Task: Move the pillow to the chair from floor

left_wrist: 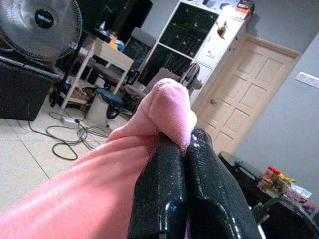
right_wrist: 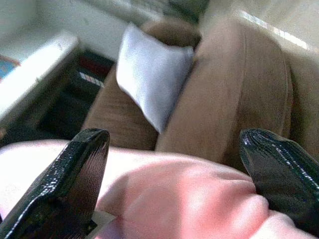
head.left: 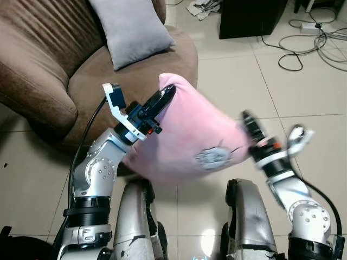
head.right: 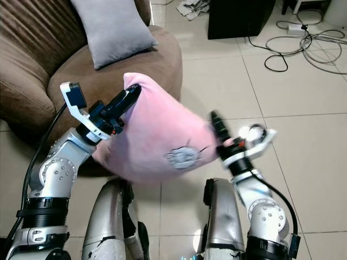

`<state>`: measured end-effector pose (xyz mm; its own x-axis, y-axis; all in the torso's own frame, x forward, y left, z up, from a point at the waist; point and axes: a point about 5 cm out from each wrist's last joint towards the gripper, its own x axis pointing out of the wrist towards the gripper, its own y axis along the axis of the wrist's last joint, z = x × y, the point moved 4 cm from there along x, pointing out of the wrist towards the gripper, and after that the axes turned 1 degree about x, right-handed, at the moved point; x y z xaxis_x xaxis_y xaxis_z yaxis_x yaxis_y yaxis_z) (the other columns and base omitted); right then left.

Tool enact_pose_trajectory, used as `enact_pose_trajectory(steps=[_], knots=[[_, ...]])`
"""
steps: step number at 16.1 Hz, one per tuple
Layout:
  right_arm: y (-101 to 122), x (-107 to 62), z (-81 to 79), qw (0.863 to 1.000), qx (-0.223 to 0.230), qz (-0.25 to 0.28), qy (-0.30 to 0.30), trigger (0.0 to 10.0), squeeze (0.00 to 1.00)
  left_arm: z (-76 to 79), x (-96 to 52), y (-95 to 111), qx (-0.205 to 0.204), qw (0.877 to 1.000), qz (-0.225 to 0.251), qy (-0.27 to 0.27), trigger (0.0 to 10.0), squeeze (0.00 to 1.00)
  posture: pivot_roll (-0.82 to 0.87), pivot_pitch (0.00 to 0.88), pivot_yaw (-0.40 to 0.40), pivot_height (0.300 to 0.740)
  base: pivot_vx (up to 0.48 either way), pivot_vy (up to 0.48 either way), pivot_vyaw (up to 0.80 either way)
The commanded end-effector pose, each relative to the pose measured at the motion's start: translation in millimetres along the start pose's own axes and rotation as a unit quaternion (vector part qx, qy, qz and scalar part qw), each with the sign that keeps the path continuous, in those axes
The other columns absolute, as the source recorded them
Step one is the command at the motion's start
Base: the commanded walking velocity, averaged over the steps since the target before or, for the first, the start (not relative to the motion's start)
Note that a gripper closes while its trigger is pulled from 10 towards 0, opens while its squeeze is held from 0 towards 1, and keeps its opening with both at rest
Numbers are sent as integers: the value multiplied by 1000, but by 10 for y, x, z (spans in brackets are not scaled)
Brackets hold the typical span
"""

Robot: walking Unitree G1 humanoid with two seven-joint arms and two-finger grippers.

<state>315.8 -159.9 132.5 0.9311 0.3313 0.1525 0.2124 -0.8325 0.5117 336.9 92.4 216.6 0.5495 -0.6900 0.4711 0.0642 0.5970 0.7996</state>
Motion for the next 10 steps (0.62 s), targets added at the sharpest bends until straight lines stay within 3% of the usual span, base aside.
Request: enact_pose_trajectory(steps=[1,2,3,10], knots=[[-88,4,-51,1000,-7,-20,4,10000,0,44,51,152,19,999,24,-10,0,0,-1,132,119,507,0,0,0],[-102,-6,-38,1000,1,-19,2,10000,0,26,59,170,22,999,29,-3,0,0,-1,131,118,507,0,0,0],[-98,-15,-37,1000,8,-15,3,0,0,18,66,196,23,999,35,0,0,0,1,128,119,507,0,0,0],[64,52,-66,999,30,26,7,0,0,-51,64,333,37,998,54,19,0,0,9,104,120,507,0,0,0]])
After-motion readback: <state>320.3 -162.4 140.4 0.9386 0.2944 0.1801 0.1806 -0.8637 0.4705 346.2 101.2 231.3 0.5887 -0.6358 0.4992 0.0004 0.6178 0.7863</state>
